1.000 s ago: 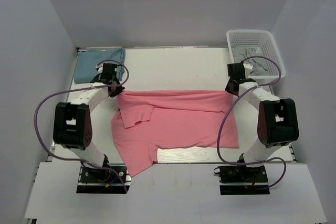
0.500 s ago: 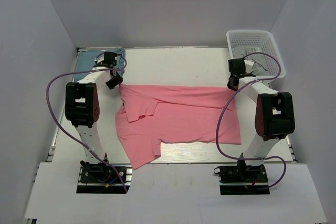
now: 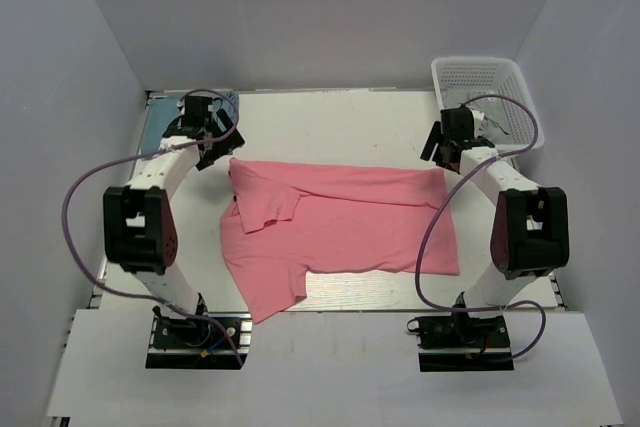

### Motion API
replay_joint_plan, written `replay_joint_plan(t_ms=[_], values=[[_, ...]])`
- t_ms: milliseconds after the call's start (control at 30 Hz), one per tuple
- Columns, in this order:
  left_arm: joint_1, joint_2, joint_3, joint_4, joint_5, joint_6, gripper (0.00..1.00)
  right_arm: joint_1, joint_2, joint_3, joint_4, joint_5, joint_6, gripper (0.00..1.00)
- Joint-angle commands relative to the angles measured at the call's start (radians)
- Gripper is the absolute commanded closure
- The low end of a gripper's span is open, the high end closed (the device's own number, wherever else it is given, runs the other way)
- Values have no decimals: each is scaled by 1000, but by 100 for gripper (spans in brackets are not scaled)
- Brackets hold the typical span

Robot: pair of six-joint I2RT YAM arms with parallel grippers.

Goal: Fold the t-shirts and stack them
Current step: Fold the flattened tshirt in 1/3 of the way

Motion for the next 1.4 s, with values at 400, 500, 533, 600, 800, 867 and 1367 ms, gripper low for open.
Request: replay_joint_plan(t_ms=[400,500,533,600,800,867,1367], values=[[-35,-19,-249,227,396,62,0,9,-69,-171,96,-354,53,10],[-35,42,-225,236,396,62,0,7,0,-138,93,-354,59,10],[-35,57,-225,236,396,51,0,3,46,-125,92,-353,62,10],[-35,91,-188,247,396,51,0,0,94,-100,92,-356,60,10],[-15,280,-23,186,385,51,0,6,232,7,78,-328,46,10],[-15,304,51,175,374,51,0,6,268,56,73,-287,34,10],[-35,-25,72,-26,160,44,0,33,-152,-73,124,-360,-53,10]])
